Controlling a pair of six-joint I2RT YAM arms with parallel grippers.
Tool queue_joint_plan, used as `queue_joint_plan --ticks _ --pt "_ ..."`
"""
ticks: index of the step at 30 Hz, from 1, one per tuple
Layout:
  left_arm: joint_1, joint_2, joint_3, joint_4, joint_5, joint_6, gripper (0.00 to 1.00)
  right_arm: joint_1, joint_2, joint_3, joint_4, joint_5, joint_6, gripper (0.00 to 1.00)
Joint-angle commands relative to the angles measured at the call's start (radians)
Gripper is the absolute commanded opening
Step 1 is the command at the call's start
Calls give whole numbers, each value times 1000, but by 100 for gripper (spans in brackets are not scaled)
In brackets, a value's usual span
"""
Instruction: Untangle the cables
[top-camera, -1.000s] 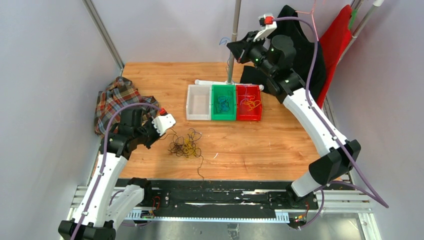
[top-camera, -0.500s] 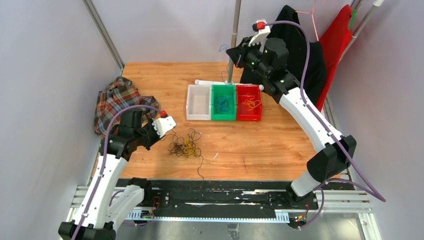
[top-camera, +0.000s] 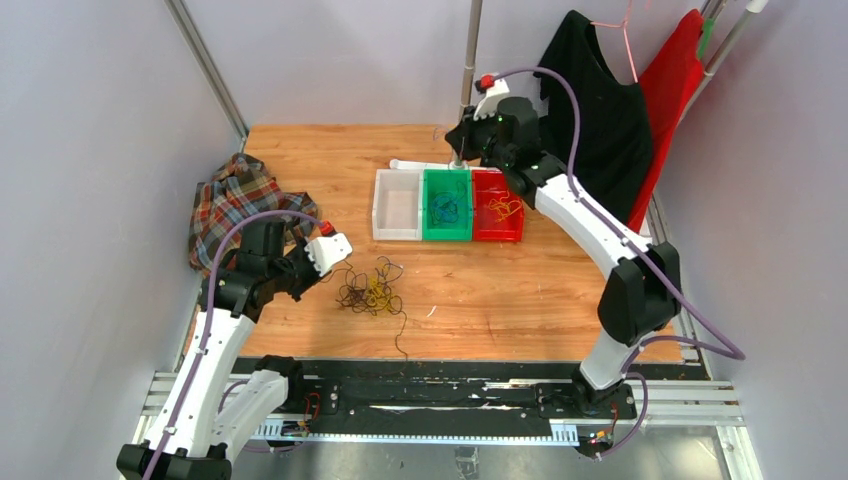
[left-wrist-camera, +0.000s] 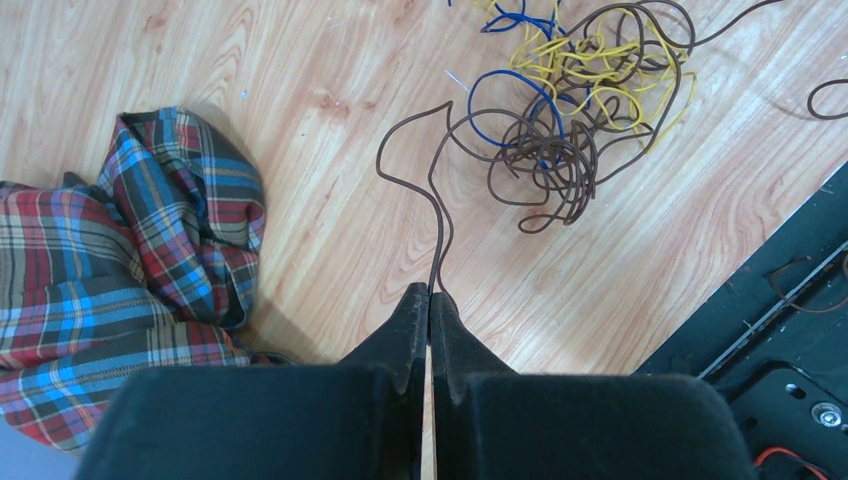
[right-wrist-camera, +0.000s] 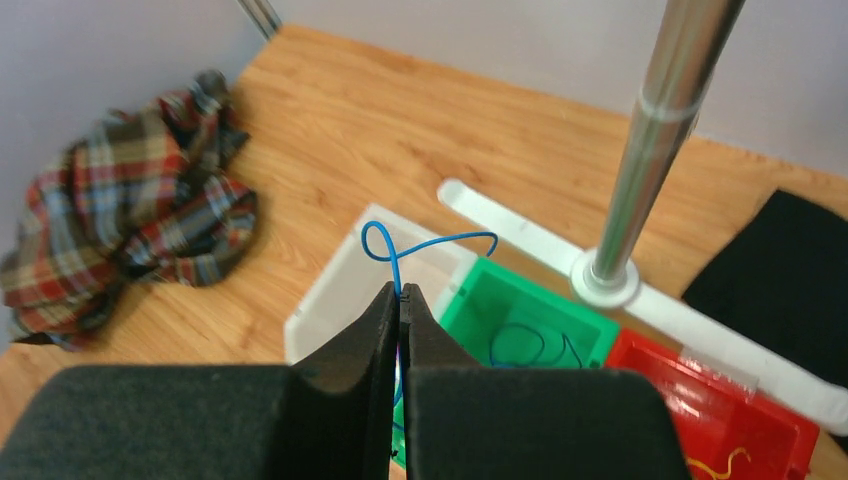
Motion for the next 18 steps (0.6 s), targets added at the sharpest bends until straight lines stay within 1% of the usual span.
queue_joint_plan --ticks 1,6,12,18 --pt "5 -12 19 -18 29 5 0 47 43 -37 -20 59 -88 1" --pt "5 -13 22 -24 32 7 0 69 105 -61 -44 137 -159 1" --pt "5 -15 27 -28 33 7 0 85 186 -43 -111 205 -220 1" --pt "5 -16 36 -29 34 7 1 91 241 -80 -130 234 -256 1"
